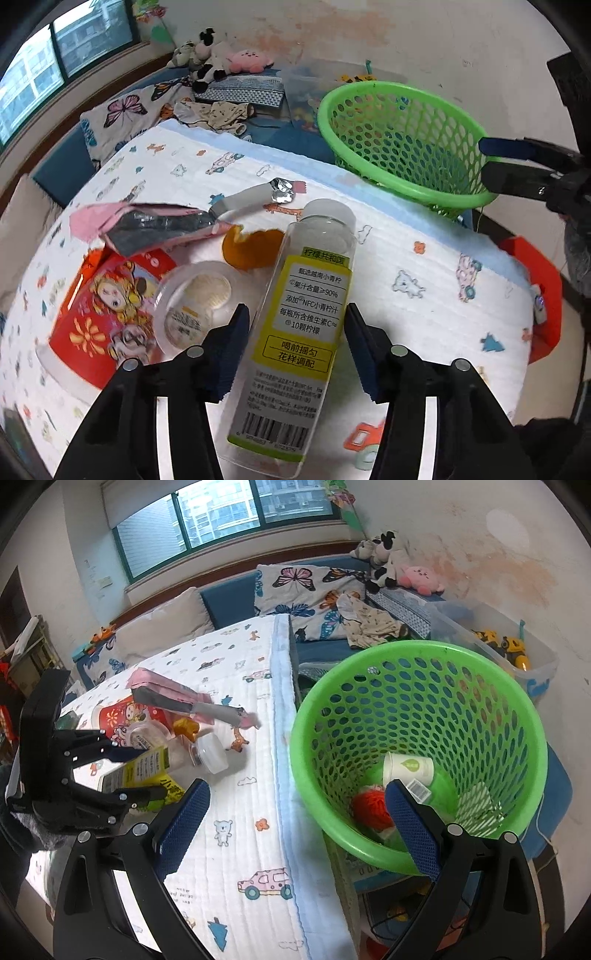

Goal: Collect trash
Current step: 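Grasp the clear plastic bottle with the left gripper, then grasp the orange peel with the right gripper while the left gripper holds the bottle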

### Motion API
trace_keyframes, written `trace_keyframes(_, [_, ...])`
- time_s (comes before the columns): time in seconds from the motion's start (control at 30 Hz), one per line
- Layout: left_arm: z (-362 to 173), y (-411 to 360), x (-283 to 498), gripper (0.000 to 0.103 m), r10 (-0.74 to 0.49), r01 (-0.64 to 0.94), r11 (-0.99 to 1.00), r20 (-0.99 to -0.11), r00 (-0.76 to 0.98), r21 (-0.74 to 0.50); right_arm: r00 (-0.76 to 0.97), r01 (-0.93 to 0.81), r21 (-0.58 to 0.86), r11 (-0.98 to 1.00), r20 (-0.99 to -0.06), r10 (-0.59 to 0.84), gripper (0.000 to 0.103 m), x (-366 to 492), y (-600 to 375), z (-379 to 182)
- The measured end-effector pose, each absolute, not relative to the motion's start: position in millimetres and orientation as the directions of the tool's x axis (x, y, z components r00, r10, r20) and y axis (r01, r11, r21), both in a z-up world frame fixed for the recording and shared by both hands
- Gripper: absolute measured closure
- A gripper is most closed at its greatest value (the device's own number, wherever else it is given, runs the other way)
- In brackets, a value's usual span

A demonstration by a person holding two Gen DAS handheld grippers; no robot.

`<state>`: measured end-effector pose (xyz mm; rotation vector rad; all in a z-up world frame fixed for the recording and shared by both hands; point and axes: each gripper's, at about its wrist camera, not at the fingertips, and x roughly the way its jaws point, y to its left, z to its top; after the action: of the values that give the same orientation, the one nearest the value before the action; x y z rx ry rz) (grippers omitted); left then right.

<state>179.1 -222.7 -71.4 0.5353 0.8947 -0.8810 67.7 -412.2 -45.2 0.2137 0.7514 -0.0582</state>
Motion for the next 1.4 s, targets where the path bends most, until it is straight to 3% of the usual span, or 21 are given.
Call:
trace_keyframes(0.67, [-45.8, -152.5, 138.7, 0.058, -0.467, 0.742, 0.669, -0.801, 0.374, -0.043, 0.714, 0.038, 0.186, 0.982, -0.692, 0.103, 0.010, 88.7, -387.6, -50.8])
trace_keyframes(1.23, [-67.8, -98.2, 132.2, 0.058, -0.404, 0.679, 0.733, -0.830, 0.384, -0.043, 0.599, -0.144, 0.196, 0.970, -0.763, 0.244, 0.029, 171.3, -316.5, -93.1])
trace_keyframes(1.3, [-72.9, -96.7, 133.2, 0.058, -0.395, 0.672, 0.739, -0.838, 0.376, -0.047, 0.588, -0.156, 0.193, 0.969, -0.770, 0.248, 0.038, 176.7, -311.1, -97.9])
trace_keyframes(1.4, [-75.0, -94.8, 134.6, 0.058, -0.402, 0.671, 0.739, -0.838, 0.370, -0.059, 0.579, -0.156, 0.185, 0.970, -0.779, 0.242, 0.041, 183.2, -306.6, -103.5])
